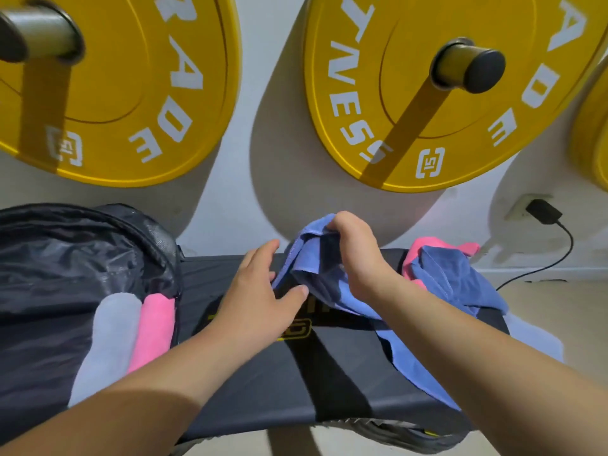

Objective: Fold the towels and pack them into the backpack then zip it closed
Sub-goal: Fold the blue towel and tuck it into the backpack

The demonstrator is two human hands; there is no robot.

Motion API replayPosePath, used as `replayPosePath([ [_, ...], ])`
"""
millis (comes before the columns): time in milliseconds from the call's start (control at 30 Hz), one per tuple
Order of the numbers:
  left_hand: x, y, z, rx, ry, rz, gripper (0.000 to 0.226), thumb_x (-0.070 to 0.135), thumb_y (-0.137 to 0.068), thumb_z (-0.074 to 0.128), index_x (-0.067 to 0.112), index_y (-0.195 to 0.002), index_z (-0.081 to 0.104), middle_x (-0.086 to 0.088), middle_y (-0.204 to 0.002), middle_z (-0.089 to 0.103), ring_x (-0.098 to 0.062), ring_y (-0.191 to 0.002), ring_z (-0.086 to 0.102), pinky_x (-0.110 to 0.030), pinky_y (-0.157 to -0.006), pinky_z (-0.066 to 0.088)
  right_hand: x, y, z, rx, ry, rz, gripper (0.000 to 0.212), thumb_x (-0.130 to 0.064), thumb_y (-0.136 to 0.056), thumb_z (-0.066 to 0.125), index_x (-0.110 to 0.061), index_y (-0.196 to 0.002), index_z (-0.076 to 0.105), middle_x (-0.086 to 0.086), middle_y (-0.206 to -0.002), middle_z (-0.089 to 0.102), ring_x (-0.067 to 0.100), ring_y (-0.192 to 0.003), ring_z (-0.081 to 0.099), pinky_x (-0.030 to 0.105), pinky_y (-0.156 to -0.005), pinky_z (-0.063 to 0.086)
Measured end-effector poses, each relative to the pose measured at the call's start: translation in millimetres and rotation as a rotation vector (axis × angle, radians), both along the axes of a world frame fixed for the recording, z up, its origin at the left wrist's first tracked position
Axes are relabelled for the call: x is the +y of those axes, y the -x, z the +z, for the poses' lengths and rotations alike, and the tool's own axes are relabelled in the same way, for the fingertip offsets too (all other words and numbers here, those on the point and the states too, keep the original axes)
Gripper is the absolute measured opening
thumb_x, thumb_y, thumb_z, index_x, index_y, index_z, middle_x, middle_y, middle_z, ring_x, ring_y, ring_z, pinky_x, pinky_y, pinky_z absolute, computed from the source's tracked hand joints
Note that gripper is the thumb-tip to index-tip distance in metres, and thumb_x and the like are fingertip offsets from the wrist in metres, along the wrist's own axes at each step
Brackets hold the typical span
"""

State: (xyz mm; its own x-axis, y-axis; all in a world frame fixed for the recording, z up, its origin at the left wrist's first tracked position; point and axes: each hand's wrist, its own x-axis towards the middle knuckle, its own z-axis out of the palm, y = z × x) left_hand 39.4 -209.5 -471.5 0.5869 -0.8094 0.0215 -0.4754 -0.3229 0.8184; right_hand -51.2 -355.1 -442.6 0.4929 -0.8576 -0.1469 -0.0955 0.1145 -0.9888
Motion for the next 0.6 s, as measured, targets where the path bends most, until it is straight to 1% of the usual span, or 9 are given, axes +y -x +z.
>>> replayPosePath([
  [33, 2.7, -5.1, 5.7, -0.015, 0.021, 0.015, 0.082, 0.038, -0.082, 0.078, 0.036, -0.151, 0.035, 0.019, -0.143, 0.041, -0.003, -0.123, 0.053, -0.036, -0.098, 0.053, 7.2, -4.6, 9.2, -0.056, -0.082, 0.064, 0.018, -0.032, -0.07, 0.057, -0.017, -0.078, 0.049, 0.008, -0.082, 0.049, 0.023, -0.081, 0.044, 0.041, -0.075, 0.036],
  [100, 8.5, -16.0, 13.2, -0.048, 0.058, 0.022, 0.056, 0.038, -0.08, 0.078, 0.034, -0.13, 0.055, 0.015, -0.126, 0.059, -0.006, -0.11, 0.062, -0.036, -0.093, 0.055, 18.8, -13.3, 23.7, -0.119, -0.146, 0.16, 0.017, -0.03, -0.071, 0.059, -0.017, -0.079, 0.051, 0.008, -0.082, 0.049, 0.024, -0.08, 0.046, 0.041, -0.074, 0.037],
  [133, 12.2, -21.0, 15.5, -0.043, 0.07, 0.031, 0.036, 0.039, -0.08, 0.078, 0.029, -0.112, 0.064, 0.009, -0.107, 0.068, -0.012, -0.095, 0.067, -0.038, -0.084, 0.058, 21.3, -18.0, 27.3, -0.109, -0.098, 0.173, 0.014, -0.028, -0.074, 0.059, -0.018, -0.076, 0.05, 0.007, -0.079, 0.047, 0.022, -0.077, 0.045, 0.039, -0.071, 0.035],
  [200, 20.4, -29.7, 21.0, -0.021, 0.055, 0.06, 0.029, 0.041, -0.078, 0.081, 0.018, -0.088, 0.066, 0.0, -0.081, 0.07, -0.021, -0.076, 0.067, -0.036, -0.069, 0.056, 25.3, -21.9, 31.2, -0.037, 0.072, 0.134, 0.017, -0.024, -0.082, 0.062, -0.017, -0.072, 0.049, 0.002, -0.072, 0.046, 0.018, -0.071, 0.044, 0.033, -0.064, 0.034],
  [300, 32.5, -43.5, 28.3, -0.099, -0.007, 0.035, 0.029, 0.031, -0.072, 0.085, 0.014, -0.077, 0.062, 0.0, -0.067, 0.062, -0.019, -0.063, 0.054, -0.031, -0.057, 0.044, 22.9, -15.8, 25.9, 0.054, 0.213, 0.068, 0.032, -0.032, -0.087, 0.07, -0.003, -0.088, 0.058, 0.002, -0.074, 0.055, 0.016, -0.068, 0.053, 0.032, -0.064, 0.043],
  [367, 38.5, -52.6, 31.8, -0.208, -0.059, 0.021, 0.035, 0.029, -0.07, 0.082, 0.01, -0.07, 0.053, -0.002, -0.059, 0.046, -0.018, -0.058, 0.04, -0.033, -0.053, 0.034, 19.7, -5.2, 25.3, 0.099, 0.262, 0.175, 0.045, -0.044, -0.08, 0.082, -0.006, -0.091, 0.062, 0.004, -0.076, 0.064, 0.013, -0.068, 0.061, 0.032, -0.064, 0.05],
  [433, 42.6, -64.9, 32.8, -0.29, -0.098, 0.076, 0.034, 0.026, -0.074, 0.077, 0.009, -0.063, 0.049, -0.001, -0.054, 0.043, -0.02, -0.057, 0.038, -0.033, -0.051, 0.031, 15.4, 4.2, 28.2, 0.204, 0.329, 0.371, 0.047, -0.046, -0.07, 0.09, -0.011, -0.092, 0.066, 0.007, -0.082, 0.071, 0.011, -0.071, 0.064, 0.03, -0.065, 0.052],
  [533, 48.0, -79.2, 35.0, -0.207, -0.039, 0.19, 0.028, 0.01, -0.081, 0.062, 0.014, -0.054, 0.053, 0.004, -0.046, 0.044, -0.02, -0.054, 0.04, -0.031, -0.05, 0.031, 10.0, 15.1, 31.6, 0.388, 0.507, 0.564, 0.041, -0.039, -0.065, 0.095, -0.016, -0.085, 0.068, 0.015, -0.084, 0.071, 0.014, -0.068, 0.061, 0.033, -0.064, 0.051],
  [600, 50.3, -80.2, 43.4, -0.041, 0.038, 0.237, 0.02, 0.004, -0.082, 0.056, 0.008, -0.063, 0.061, 0.006, -0.05, 0.046, -0.019, -0.055, 0.04, -0.029, -0.054, 0.031, 10.2, 18.9, 34.3, 0.429, 0.543, 0.605, 0.034, -0.037, -0.071, 0.091, -0.015, -0.082, 0.067, 0.012, -0.073, 0.067, 0.017, -0.063, 0.061, 0.035, -0.061, 0.051],
])
